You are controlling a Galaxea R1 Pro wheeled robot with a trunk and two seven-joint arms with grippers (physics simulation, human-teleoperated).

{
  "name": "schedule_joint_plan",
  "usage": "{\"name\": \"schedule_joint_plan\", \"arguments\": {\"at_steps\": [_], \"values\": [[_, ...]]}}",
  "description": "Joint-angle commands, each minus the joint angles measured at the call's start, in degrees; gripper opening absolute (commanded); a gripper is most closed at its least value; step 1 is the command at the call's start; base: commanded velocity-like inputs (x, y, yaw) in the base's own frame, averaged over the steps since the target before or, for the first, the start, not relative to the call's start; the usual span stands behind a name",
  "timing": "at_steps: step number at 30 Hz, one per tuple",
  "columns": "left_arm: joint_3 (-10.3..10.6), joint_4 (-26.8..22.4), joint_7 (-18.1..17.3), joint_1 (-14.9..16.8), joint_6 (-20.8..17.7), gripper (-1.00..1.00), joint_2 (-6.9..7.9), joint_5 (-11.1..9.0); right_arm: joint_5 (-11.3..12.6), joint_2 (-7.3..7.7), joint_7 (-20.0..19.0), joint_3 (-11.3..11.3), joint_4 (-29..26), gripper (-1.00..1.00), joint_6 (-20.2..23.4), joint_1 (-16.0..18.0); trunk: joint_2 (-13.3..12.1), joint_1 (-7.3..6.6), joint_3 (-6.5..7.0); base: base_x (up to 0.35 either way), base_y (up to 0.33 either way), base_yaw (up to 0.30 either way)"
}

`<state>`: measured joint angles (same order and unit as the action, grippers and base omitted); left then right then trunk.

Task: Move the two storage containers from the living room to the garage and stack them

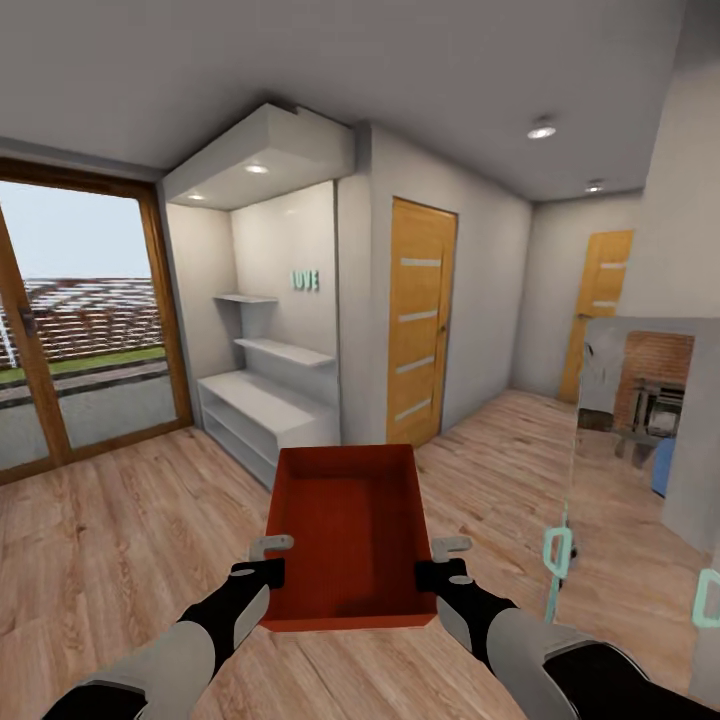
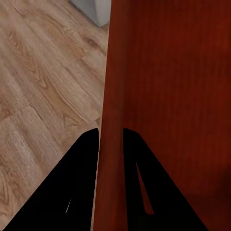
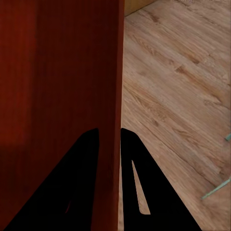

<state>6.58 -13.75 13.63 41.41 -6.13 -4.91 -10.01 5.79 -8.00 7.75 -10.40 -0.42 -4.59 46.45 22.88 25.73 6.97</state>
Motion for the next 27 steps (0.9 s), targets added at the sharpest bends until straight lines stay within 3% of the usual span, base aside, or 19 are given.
{"name": "schedule_joint_plan", "arguments": {"at_steps": [1,21,27], "values": [[-0.42,0.04,5.09,-0.01,-0.45,-1.00,0.08,-0.37,0.36,1.04,1.31,1.17,-0.15,-1.00,-0.33,0.05,0.04,0.05,-0.02,0.323,0.000,0.000],[-0.42,0.04,5.09,-0.01,-0.46,-1.00,0.08,-0.37,0.36,1.00,1.31,1.17,-0.16,-1.00,-0.33,0.05,0.04,0.05,-0.02,0.323,0.014,-0.002],[-0.42,0.04,5.09,-0.01,-0.46,-1.00,0.08,-0.40,0.36,0.92,1.39,1.17,-0.15,-1.00,-0.33,0.05,0.04,0.05,-0.02,0.323,0.070,-0.163]]}}
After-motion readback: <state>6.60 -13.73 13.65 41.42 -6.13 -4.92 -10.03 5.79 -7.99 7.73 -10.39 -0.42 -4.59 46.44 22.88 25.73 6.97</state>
